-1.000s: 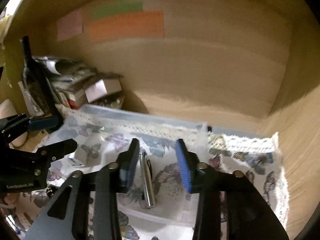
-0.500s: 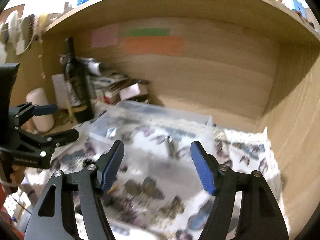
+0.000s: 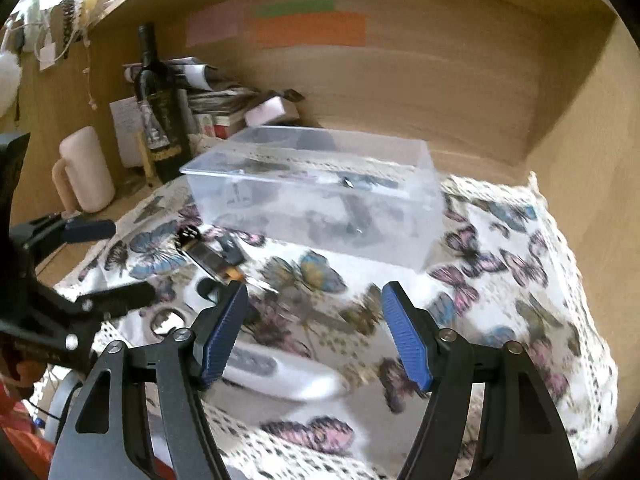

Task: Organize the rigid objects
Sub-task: 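Grasp the white mirrored device with the left tool while the right tool grasps a small black piece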

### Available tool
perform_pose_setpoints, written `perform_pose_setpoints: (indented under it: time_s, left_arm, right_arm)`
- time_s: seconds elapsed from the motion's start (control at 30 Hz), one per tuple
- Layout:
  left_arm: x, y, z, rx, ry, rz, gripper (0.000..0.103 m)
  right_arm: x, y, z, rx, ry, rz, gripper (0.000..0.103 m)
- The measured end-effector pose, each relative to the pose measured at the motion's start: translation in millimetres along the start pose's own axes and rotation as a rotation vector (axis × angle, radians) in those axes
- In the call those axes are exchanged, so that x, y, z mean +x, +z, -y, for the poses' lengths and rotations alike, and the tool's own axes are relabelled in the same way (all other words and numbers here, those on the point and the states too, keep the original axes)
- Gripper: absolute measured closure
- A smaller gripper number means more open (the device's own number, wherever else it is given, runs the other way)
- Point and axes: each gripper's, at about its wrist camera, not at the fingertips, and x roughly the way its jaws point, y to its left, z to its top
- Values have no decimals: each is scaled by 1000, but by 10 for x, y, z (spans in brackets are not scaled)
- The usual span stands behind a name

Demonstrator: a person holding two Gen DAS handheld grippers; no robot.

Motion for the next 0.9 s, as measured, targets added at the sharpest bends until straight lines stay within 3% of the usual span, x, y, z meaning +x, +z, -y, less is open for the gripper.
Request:
perform_pose_setpoints:
  time_s: [0.13,0.3,0.4,0.47,0.53,0.7,0.9]
  left_arm:
    - [148,-59,205,-44,-41,-28,3]
    - [309,-119,290,-105,-7,-33,3]
    - [375,-159,234,-165,-47,-42,14]
    - [374,-169,200,-192,-94,-42,32]
    - [336,-165,203,-173,-123,-35,41]
    - [235,-224,110,-132,-135,-36,42]
    - [97,-313,-166,-120,-90,-29,42]
  right_arm:
    - [-59,-51,117,27,-33,-1,37]
    - [-53,-70,140,34,-31,-8,36]
    - [-31,-74,103,24,-18,-8,36]
    - [-6,-65,73,14,-9,-9,36]
    - [27,-47,41,6,1,-12,36]
    - [131,8,-59,-21,37,-24,36]
    - [355,66,-295,-90,127,-80,38]
